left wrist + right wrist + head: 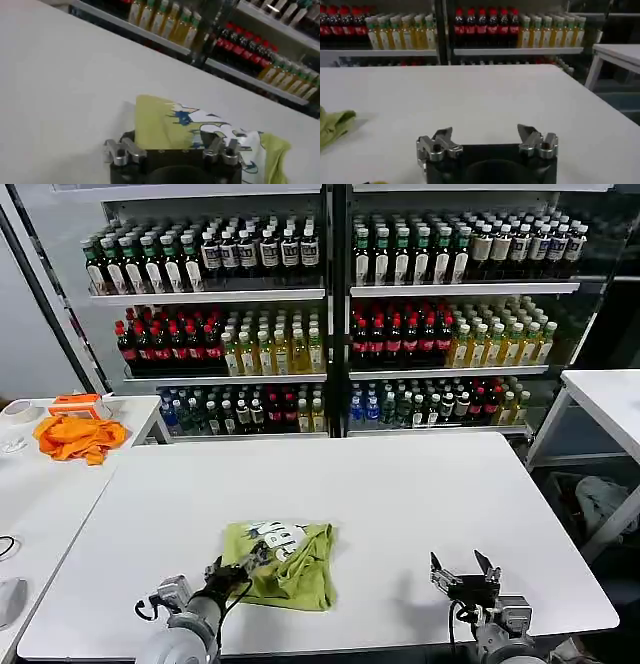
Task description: Fold and organize the clothes.
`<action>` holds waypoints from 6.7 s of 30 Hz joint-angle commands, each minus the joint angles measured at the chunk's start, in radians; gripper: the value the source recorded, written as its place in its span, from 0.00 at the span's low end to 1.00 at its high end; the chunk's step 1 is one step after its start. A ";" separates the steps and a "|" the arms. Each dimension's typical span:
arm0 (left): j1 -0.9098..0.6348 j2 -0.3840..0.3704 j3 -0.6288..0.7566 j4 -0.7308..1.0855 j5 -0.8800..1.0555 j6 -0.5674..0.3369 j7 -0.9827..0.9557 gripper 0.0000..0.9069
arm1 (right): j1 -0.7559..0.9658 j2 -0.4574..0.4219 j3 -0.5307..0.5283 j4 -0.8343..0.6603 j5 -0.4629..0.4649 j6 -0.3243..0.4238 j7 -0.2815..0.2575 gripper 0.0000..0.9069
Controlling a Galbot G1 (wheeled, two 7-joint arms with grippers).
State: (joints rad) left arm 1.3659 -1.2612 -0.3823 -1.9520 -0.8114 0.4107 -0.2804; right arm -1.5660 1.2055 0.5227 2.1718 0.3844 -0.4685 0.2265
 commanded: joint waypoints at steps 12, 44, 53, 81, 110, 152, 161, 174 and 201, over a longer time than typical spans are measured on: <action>-0.048 -0.023 -0.157 0.119 -0.483 -0.001 0.045 0.11 | -0.015 -0.001 0.013 0.019 0.002 -0.003 0.003 1.00; 0.081 0.369 -0.749 -0.198 -0.452 0.031 -0.038 0.09 | 0.002 -0.006 0.013 0.064 0.033 -0.003 0.006 1.00; 0.146 0.188 -0.151 -0.349 0.272 -0.025 -0.041 0.09 | 0.002 0.002 0.014 0.060 0.026 0.003 0.005 1.00; -0.233 -0.200 0.537 0.078 0.648 0.010 -0.173 0.09 | -0.017 0.006 0.065 0.092 0.025 0.009 -0.001 1.00; 0.118 -0.055 0.025 -0.205 0.314 -0.157 -0.048 1.00 | 0.337 0.055 -0.274 -0.165 0.234 -0.005 0.035 1.00; 0.288 -0.123 -0.096 -0.346 0.324 -0.134 -0.056 1.00 | 0.410 0.085 -0.346 -0.366 0.085 0.057 0.045 0.00; 0.318 -0.128 -0.086 -0.379 0.352 -0.132 -0.049 1.00 | 0.395 -0.085 -0.230 -0.334 0.088 0.055 -0.018 0.00; 0.343 -0.127 -0.067 -0.407 0.391 -0.126 -0.035 1.00 | 0.318 -0.102 -0.179 -0.271 -0.147 0.254 -0.091 1.00; 0.287 -0.049 -0.067 -0.392 0.415 -0.111 0.060 1.00 | -0.067 0.022 0.037 0.035 -0.179 0.344 -0.098 1.00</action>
State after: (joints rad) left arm 1.6903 -1.3308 -0.4563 -2.3597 -0.4042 0.2990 -0.2552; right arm -1.5146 1.1920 0.5164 2.1171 0.2293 -0.1521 0.1383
